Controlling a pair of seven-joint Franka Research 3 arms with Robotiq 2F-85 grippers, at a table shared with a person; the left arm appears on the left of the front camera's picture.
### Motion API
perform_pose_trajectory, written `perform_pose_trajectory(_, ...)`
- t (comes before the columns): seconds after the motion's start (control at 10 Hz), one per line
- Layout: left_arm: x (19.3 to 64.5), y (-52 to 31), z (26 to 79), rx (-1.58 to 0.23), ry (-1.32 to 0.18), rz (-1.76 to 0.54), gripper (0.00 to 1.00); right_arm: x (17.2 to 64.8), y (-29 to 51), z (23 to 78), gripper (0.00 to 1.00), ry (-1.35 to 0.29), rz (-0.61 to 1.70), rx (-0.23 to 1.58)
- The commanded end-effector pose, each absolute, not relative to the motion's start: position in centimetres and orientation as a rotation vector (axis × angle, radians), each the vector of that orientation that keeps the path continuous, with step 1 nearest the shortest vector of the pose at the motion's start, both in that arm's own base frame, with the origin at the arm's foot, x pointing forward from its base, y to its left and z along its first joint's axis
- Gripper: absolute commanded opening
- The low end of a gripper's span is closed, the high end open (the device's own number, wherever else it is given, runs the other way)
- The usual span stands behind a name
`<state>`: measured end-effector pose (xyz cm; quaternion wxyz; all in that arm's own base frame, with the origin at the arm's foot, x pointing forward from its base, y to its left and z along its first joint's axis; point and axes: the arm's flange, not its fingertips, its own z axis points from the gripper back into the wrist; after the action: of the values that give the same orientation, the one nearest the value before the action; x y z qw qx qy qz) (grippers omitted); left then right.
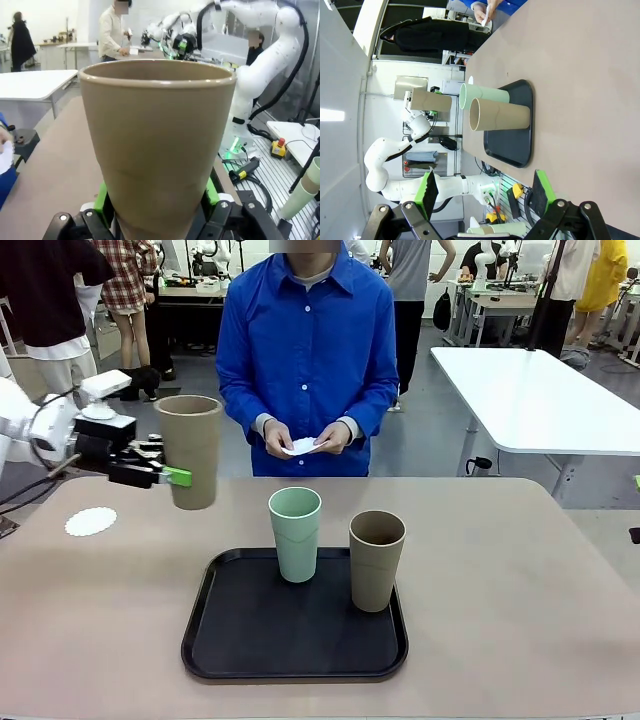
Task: Place coasters on the table and set cups on them.
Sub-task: Pick up one Reusable plastic cup and place it on a coaster set by the human.
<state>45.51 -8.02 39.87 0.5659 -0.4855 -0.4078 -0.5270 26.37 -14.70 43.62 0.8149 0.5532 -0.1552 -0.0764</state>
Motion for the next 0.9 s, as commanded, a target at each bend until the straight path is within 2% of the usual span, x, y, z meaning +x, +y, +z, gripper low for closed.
perform_pose_trajectory(0.0, 47.9, -0.5, 39.8, -1.152, -1.053, -1.179, 0.84, 26.5, -14.7, 43.7, 1.0, -0.332, -0.163, 1.19)
perform_pose_trajectory(0.5, 47.7, 13.8, 39.2, -0.926, -1.231, -0.904, 0.84, 26.5, -14.7, 43.7, 1.0, -0.332, -0.163, 1.19)
perform_pose_trajectory(0.8, 48.4, 18.5, 39.5, -0.808, -1.346, -0.775, 0.84, 26.5, -14.7, 43.7, 1.0, -0.332, -0.163, 1.19)
